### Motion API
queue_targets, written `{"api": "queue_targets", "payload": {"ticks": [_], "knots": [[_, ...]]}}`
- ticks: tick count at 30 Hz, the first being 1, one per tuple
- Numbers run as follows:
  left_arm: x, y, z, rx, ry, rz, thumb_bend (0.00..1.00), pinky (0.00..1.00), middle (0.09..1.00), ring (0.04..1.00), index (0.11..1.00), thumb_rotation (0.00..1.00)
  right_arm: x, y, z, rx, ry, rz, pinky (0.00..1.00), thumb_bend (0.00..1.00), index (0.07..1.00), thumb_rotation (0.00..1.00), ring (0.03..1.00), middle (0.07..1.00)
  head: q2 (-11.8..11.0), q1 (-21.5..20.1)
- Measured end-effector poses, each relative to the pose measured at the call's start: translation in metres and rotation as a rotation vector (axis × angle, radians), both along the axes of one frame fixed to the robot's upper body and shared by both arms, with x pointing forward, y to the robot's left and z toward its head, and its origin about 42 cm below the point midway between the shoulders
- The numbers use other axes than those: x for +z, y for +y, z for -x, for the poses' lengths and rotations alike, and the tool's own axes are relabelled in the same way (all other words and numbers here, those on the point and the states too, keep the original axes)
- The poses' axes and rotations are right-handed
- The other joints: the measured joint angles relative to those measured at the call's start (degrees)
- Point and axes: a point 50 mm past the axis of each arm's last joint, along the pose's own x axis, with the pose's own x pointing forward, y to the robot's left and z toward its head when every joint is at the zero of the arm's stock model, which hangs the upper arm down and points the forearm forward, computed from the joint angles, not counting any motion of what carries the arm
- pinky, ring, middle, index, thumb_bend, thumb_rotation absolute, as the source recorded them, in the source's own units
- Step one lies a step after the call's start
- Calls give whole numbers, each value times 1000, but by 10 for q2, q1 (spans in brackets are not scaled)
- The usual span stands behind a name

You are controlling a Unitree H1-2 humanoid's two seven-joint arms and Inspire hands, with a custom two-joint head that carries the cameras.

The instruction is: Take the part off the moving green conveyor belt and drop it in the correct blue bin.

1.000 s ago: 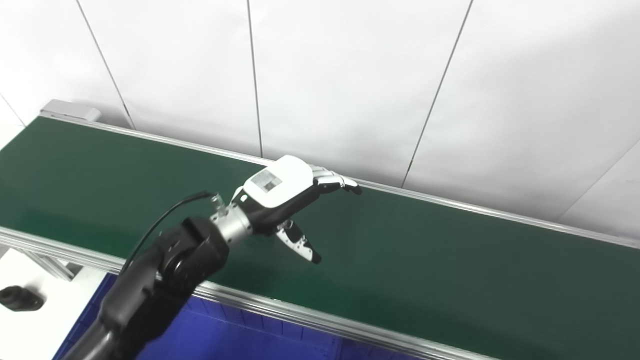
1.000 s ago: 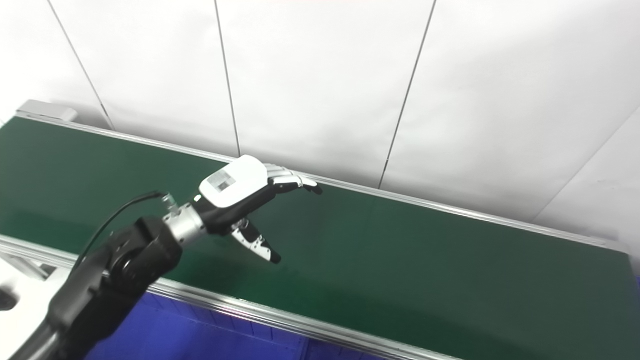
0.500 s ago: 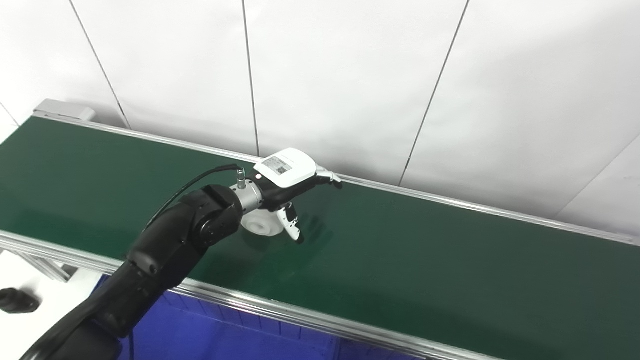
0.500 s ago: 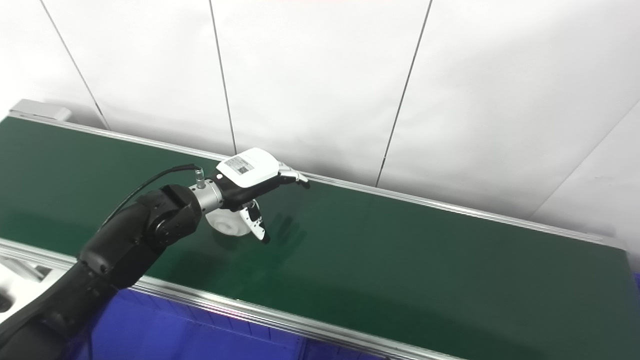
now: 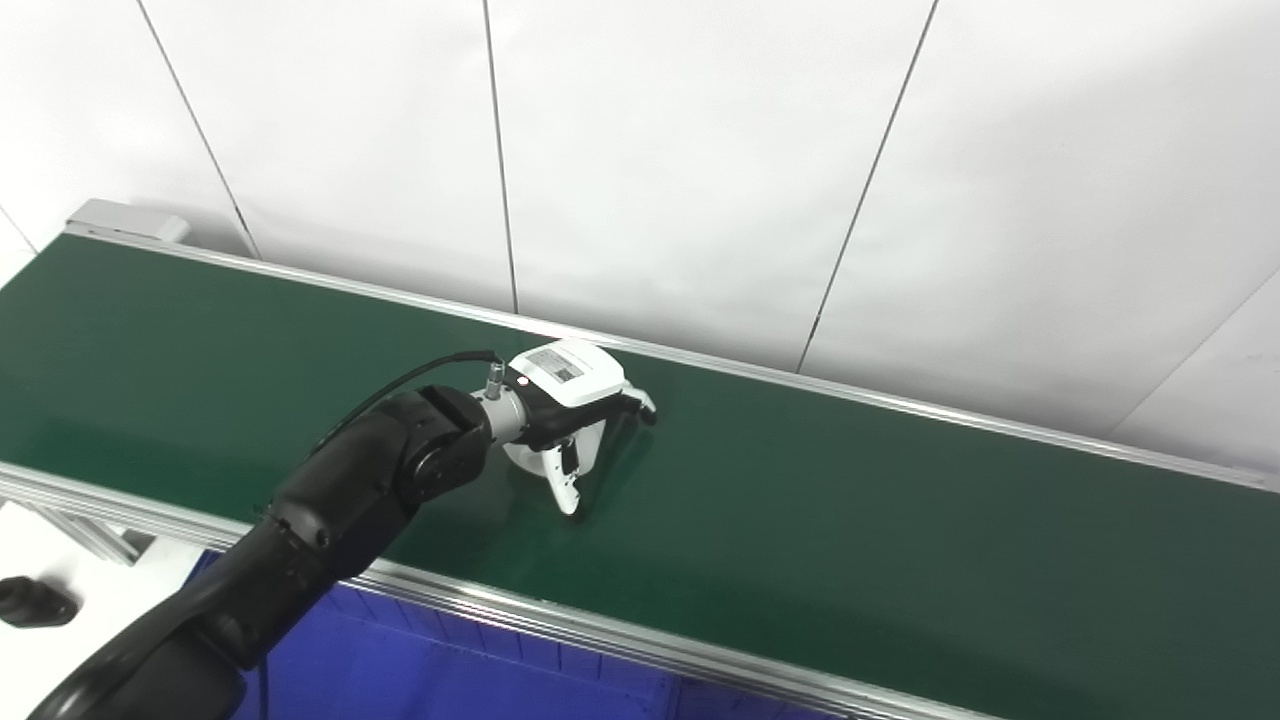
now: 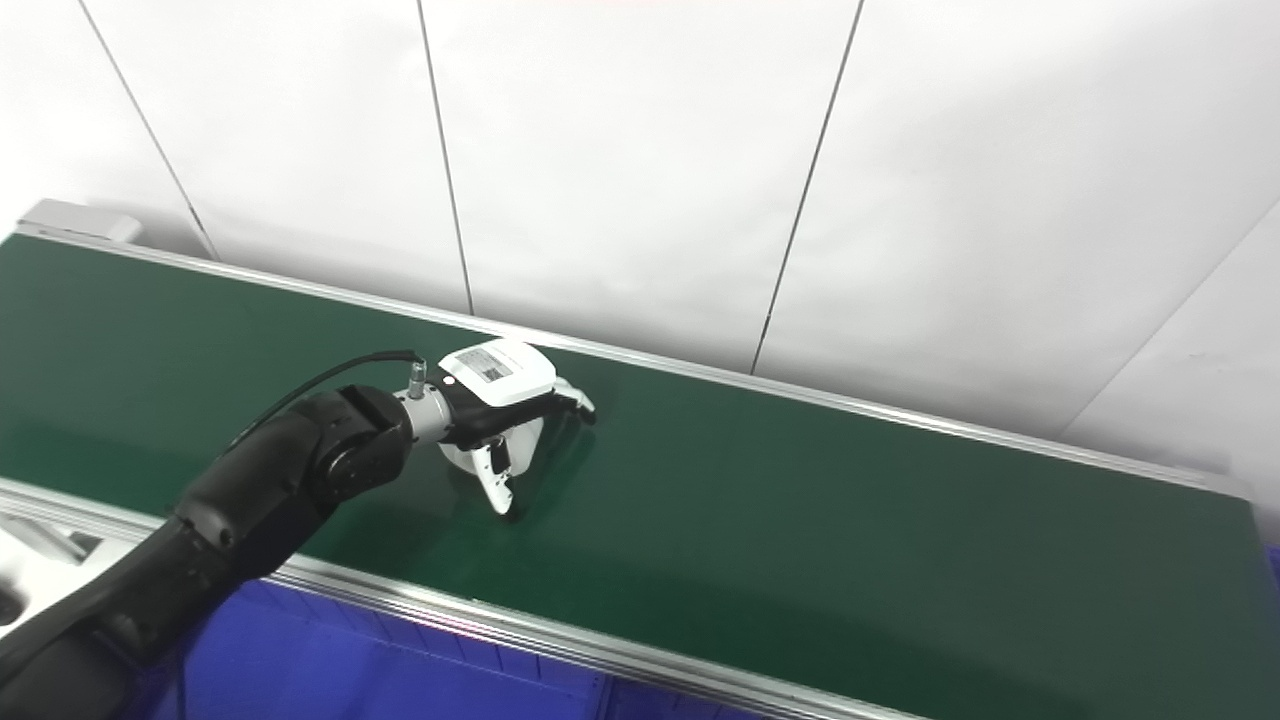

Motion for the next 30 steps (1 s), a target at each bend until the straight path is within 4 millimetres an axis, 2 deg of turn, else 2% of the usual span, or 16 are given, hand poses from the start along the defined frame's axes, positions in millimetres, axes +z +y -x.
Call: {"api": "queue_targets", "payload": {"ticks": [3, 4, 6, 7, 8, 10, 13, 30], "knots": [[3, 2, -1, 3, -33, -11, 1000, 671, 740, 722, 716, 93, 0, 0, 0, 0, 1, 0, 1000, 770, 1000, 1000, 999, 997, 3, 1], [3, 2, -1, 4, -51, -7, 1000, 614, 700, 667, 672, 30, 0, 0, 1, -1, 0, -1, 1000, 768, 1000, 1000, 996, 993, 3, 1], [5, 2, -2, 7, -109, 14, 1000, 583, 678, 637, 650, 7, 1, 0, 1, -3, 0, -3, 1000, 765, 1000, 1000, 993, 990, 3, 1], [6, 2, -2, 7, -130, 22, 763, 525, 642, 583, 572, 21, 1, 0, 1, -3, 0, -3, 1000, 763, 1000, 1000, 990, 989, 3, 1], [5, 3, -3, 7, -160, 34, 641, 495, 623, 556, 532, 29, 1, 0, 1, -3, -1, -3, 1000, 761, 1000, 1000, 989, 989, 4, 2], [1, 4, -4, 10, -197, 57, 527, 447, 570, 462, 472, 5, 2, 0, 0, -4, -3, -4, 1000, 762, 1000, 1000, 990, 990, 4, 2], [-2, 2, -4, 5, -215, 53, 499, 430, 557, 438, 457, 0, 2, 0, 1, -5, -2, -4, 1000, 760, 1000, 1000, 987, 984, 4, 2], [0, -7, 0, -22, -228, 36, 500, 396, 540, 428, 460, 0, 5, 0, 2, 1, -11, 1, 1000, 777, 1000, 1000, 980, 974, 11, 2]]}}
